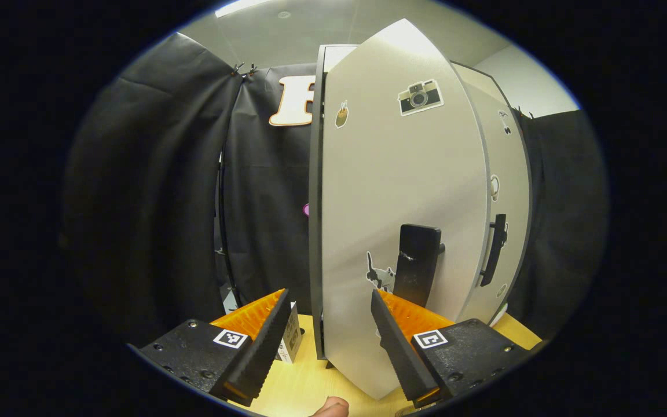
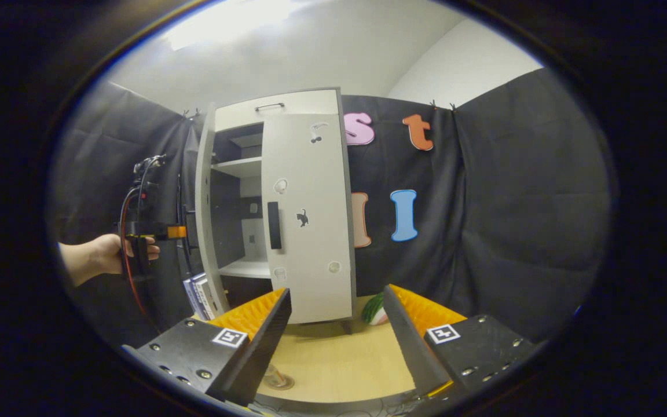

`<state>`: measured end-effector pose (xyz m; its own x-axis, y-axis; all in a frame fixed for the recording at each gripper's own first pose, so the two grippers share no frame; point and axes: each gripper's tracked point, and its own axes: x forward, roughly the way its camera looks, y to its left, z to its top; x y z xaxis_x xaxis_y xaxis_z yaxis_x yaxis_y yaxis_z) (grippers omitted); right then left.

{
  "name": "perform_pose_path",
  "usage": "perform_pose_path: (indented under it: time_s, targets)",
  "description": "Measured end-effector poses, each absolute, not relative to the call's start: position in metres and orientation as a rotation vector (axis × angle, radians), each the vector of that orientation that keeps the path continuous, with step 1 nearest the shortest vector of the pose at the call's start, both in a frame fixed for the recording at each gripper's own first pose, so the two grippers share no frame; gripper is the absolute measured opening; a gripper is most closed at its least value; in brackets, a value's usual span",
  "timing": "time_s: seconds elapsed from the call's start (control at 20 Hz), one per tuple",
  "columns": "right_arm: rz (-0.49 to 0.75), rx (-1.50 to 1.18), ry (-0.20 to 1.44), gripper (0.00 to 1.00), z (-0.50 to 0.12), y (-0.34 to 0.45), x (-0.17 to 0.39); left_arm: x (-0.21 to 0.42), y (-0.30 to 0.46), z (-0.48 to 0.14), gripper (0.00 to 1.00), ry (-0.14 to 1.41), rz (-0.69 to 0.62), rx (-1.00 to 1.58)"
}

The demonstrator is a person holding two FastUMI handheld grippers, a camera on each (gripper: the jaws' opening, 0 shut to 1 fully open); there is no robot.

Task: Grasp the bottle in the cabinet with the left hand and place it on the coaster, then close the right door with the right hand and the left door with the left hand.

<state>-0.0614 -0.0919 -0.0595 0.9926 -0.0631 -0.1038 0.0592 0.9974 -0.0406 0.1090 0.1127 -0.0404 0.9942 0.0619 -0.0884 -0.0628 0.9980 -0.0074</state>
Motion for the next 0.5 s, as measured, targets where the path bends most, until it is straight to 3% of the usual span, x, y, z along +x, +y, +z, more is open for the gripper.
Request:
perform_pose_path:
  time_s: [0.05, 0.3, 0.5]
  targets:
    - [-0.061, -0.038, 0.105, 0.97, -0.059, -0.092, -0.061, 0.110, 0.109, -0.039, 0.85, 0.084, 0.055, -0.008]
    - [-0.062, -0.035, 0.107, 0.97, -0.056, -0.092, -0.059, 0.115, 0.087, -0.036, 0.91, 0.080, 0.025, 0.011]
    - [-0.048, -0.038, 0.110, 0.97, -0.049, -0.085, -0.049, 0.111, 0.077, -0.034, 0.89, 0.079, 0.032, 0.016]
